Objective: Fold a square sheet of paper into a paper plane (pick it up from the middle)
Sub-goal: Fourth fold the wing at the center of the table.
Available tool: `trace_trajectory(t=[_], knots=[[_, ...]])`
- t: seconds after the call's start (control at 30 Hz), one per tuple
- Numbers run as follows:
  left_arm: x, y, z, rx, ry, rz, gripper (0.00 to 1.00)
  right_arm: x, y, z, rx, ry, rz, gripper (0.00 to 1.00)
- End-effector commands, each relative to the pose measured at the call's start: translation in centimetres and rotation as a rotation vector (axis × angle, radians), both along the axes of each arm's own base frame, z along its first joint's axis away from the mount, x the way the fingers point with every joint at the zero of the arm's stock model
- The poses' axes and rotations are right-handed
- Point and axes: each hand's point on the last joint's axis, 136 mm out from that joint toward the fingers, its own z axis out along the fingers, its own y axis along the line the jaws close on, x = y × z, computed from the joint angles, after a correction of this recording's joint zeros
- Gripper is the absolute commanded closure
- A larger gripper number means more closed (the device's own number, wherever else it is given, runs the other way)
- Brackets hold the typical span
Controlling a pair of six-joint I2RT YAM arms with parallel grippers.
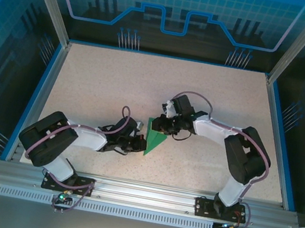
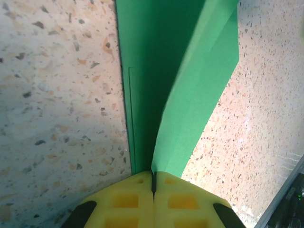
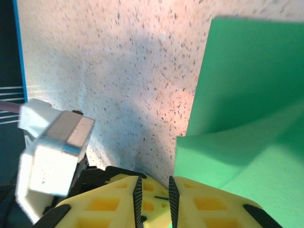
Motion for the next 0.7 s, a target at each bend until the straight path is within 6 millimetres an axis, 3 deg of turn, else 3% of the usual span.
trace_trajectory(t=[0.0,0.27,0.67], knots=[[-0.4,1.1,-0.8,0.022,0.015,0.053,1.0,-0.2,-1.4,0.0,-0.013,0.001,-0.019,0.75],[-0.5,1.3,-1.0,0.03,0.022,0.06,1.0,-1.0,0.1,-1.2,-0.002,0.036,0.043,0.78],[-0.9,2.1,-1.5,0.026,0.029,0.107,1.0,-0.5,1.6,-2.8,0.004,0.074,0.061,0.8]])
